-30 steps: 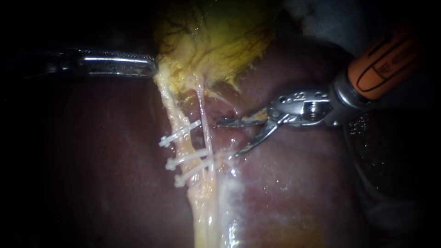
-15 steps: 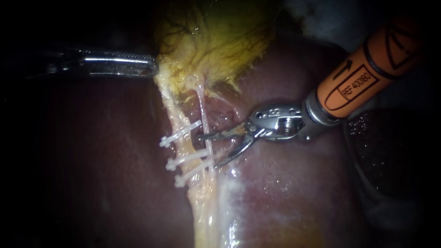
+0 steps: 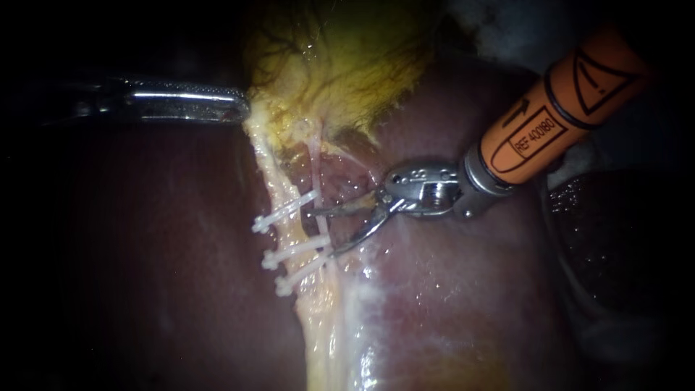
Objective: Go to the cutting position left tube
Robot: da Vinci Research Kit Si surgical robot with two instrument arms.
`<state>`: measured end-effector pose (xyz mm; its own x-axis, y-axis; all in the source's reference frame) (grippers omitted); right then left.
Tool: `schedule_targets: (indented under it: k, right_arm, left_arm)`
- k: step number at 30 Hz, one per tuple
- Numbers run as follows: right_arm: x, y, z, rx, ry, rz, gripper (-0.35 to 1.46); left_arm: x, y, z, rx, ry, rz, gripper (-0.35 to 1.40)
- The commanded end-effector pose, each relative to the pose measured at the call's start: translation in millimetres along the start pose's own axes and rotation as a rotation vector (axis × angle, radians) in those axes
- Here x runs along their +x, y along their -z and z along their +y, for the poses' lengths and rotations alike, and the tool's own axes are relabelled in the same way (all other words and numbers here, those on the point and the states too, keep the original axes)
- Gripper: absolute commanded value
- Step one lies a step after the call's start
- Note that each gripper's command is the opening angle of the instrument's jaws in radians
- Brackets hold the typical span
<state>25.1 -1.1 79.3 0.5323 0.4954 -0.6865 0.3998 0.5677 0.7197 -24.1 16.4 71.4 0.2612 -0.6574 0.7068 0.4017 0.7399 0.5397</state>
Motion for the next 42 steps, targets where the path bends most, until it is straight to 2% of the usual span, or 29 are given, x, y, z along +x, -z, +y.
schedule_targets:
  k: [1,5,16,20,26,36,42]
  right_arm:
    - [0.1,-0.1,0.2,0.009,0.002,0.004,1.29]
    - [0.4,-0.4,0.5,0.044,-0.006,0.022,1.27]
    - [1.3,-1.8,0.6,0.132,-0.024,0.024,1.25]
    - [1.8,-2.5,0.7,0.167,-0.032,0.049,1.25]
    - [2.8,-3.9,0.9,0.188,-0.040,0.077,1.24]
    - [4.3,-6.4,0.3,0.241,-0.045,0.109,1.22]
    - [5.1,-7.5,-0.3,0.270,-0.054,0.148,1.22]
  left_arm:
    - [0.0,0.0,0.0,-0.001,0.000,0.000,-0.35]
    - [0.0,-0.1,0.0,-0.001,0.000,0.000,-0.35]
    - [0.0,-0.1,0.0,-0.002,0.000,0.000,-0.35]
    - [0.0,-0.1,0.0,-0.002,0.000,0.000,-0.35]
    - [0.0,-0.1,0.0,-0.002,0.000,0.000,-0.35]
    - [0.0,-0.2,0.0,-0.002,0.000,0.000,-0.35]
    - [0.0,-0.2,0.0,-0.003,0.000,0.000,-0.35]
